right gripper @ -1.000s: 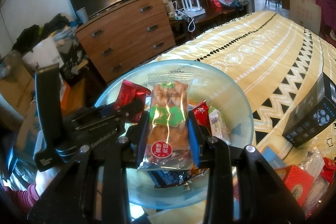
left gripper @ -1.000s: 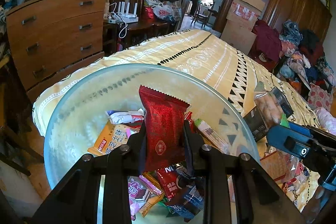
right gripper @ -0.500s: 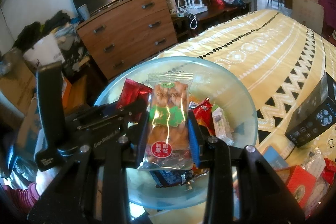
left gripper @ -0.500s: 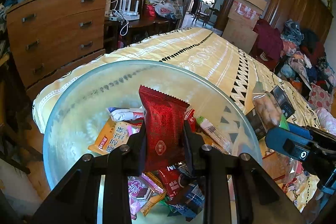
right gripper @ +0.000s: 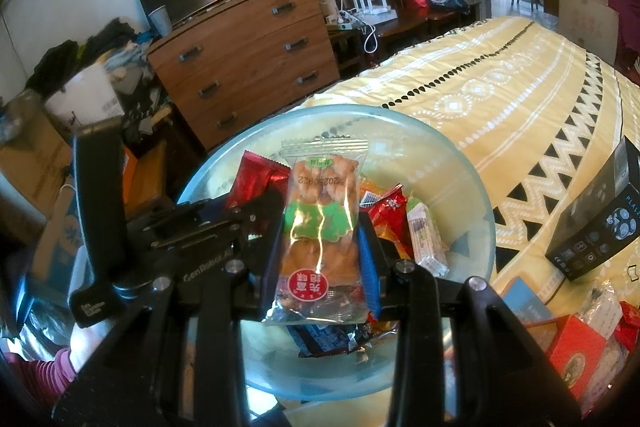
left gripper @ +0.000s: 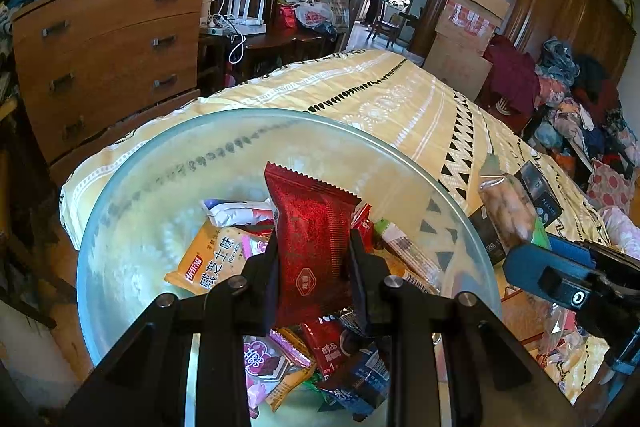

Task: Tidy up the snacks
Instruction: 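Lower both held packets into the glass bowl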

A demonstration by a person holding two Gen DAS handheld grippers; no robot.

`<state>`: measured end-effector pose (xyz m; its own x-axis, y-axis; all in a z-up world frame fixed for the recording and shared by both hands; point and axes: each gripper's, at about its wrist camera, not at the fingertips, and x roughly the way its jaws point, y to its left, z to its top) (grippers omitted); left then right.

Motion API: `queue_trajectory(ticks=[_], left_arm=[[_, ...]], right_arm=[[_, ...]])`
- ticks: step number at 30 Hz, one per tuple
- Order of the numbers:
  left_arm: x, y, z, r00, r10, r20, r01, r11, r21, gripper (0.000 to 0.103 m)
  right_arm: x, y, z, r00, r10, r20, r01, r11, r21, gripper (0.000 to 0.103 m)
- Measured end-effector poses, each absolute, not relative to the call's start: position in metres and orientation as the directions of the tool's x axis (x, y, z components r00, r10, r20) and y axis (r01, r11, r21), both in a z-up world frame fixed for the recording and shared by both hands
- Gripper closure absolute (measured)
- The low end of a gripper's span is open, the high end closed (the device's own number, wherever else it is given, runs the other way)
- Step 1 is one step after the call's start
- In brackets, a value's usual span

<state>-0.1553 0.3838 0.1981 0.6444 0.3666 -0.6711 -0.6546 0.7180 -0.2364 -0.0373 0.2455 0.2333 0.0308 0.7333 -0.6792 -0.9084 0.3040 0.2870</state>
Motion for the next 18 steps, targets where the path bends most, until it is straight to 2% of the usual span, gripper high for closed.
queue_trajectory(ticks=[18], left_arm=[[-0.155, 0.377, 0.19, 0.627, 0.36, -0.691, -0.667, 0.707, -0.236, 0.073]], right_arm=[[-0.039, 0.247, 0.228, 0.022, 0.73, -0.683, -0.907, 0.302, 0.293, 0.068]])
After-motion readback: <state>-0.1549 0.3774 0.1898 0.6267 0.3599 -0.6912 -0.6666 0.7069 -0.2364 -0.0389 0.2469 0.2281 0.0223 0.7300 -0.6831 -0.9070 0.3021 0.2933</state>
